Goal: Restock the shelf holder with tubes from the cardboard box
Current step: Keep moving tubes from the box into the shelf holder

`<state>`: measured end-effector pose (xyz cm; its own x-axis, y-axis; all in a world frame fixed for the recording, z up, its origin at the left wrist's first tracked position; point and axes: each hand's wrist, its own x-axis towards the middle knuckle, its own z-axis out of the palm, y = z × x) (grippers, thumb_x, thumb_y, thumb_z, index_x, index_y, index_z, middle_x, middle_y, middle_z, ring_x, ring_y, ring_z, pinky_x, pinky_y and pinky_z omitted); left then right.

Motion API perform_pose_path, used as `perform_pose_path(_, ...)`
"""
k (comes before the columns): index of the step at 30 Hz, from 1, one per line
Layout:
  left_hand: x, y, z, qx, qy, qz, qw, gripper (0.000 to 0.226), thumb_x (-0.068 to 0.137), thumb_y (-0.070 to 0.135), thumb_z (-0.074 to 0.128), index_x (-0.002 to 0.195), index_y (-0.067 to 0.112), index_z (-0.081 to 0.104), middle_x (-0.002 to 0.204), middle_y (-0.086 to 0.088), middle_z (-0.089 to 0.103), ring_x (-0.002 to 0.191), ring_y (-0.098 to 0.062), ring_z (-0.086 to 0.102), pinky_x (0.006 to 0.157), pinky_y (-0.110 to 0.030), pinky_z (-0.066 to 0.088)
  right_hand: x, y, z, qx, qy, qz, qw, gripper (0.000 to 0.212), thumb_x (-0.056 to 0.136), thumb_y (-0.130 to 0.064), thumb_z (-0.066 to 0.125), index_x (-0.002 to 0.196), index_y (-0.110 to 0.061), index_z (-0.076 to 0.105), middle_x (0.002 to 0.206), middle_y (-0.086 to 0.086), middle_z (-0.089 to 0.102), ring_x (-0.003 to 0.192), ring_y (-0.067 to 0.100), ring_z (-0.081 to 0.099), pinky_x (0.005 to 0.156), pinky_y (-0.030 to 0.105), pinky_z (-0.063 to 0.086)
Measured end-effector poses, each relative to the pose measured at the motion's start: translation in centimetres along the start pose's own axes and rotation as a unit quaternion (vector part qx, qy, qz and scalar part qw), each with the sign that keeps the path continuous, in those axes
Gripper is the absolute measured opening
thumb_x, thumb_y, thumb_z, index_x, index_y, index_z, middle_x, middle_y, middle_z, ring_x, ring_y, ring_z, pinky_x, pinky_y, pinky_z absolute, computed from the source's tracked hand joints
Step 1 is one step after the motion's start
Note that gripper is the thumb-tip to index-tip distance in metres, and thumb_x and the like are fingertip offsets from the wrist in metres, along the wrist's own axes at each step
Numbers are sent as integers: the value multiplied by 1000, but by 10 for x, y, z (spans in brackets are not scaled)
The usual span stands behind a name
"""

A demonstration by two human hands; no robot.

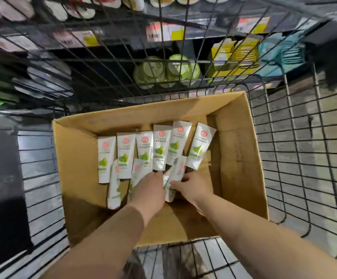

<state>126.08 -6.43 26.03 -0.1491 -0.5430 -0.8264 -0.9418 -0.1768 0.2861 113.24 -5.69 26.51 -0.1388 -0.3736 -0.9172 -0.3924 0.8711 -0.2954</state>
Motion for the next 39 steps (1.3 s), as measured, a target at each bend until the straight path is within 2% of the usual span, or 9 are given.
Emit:
perform_pose_path(8,-1,-4,-9,-86,-7,0,996,16,91,20,49,103,15,59,100,-2,58,95,-24,58,83,-37,49,-1,11,3,73,-17,1,997,39,76,-24,76,108,-9,60,107,2,68,91,13,63,62,17,45)
perform_pose_path(13,-16,-13,-17,-193,-8,-11,981,23,94,20,48,115,17,57,107,-3,61,98,-21,58,84,-35,49,-17,-1,1,90,-63,-33,993,41,79,-22,75,110,-12,51,99,-6,62,81,1,57,57,8,44)
perform_pose_path(16,-36,-19,-28,-242,2,-23,970,34,95,22,49,129,23,51,122,-1,60,106,-19,57,87,-32,49,-35,-13,-2,79,-82,-59,992,44,83,-24,71,122,-16,50,114,-7,60,97,10,58,83,23,49)
perform_pose_path(21,-76,-18,-64,-261,62,-35,963,42,94,15,49,135,17,45,132,-2,54,111,-20,53,83,-26,46,-76,-44,-16,63,-77,-118,988,30,87,-26,67,113,-27,53,111,-3,64,103,18,62,91,36,53)
perform_pose_path(24,-103,-9,-94,-277,89,-37,956,43,93,18,51,136,15,43,137,-4,51,118,-24,52,96,-36,45,-105,-65,-27,66,-63,-161,983,35,85,-25,69,116,-22,53,107,-3,65,103,21,63,90,39,53)
perform_pose_path(29,-157,6,-141,-293,171,-6,941,34,93,10,50,127,12,49,124,-3,58,101,-18,54,81,-28,43,-159,-102,-42,53,-37,-228,971,35,84,-29,70,113,-19,54,109,1,66,91,17,62,62,22,47)
perform_pose_path(33,-217,8,-177,-303,235,4,923,32,92,14,52,124,16,50,121,1,60,102,-18,56,83,-32,46,-213,-138,-48,17,-41,-294,955,33,83,-30,70,110,-22,53,108,-2,65,99,19,63,80,34,54)
perform_pose_path(36,-264,2,-204,-334,286,2,898,29,93,16,51,122,15,50,111,1,58,100,-18,57,79,-30,46,-253,-171,-47,-24,-41,-356,933,37,81,-33,70,112,-22,53,110,-1,64,99,20,63,86,42,55)
perform_pose_path(39,-315,-10,-228,-393,340,13,854,20,93,9,51,111,16,49,107,-3,59,96,-18,57,78,-28,45,-295,-207,-36,-49,-51,-411,909,38,82,-31,70,114,-16,55,102,2,65,85,16,62,70,32,54)
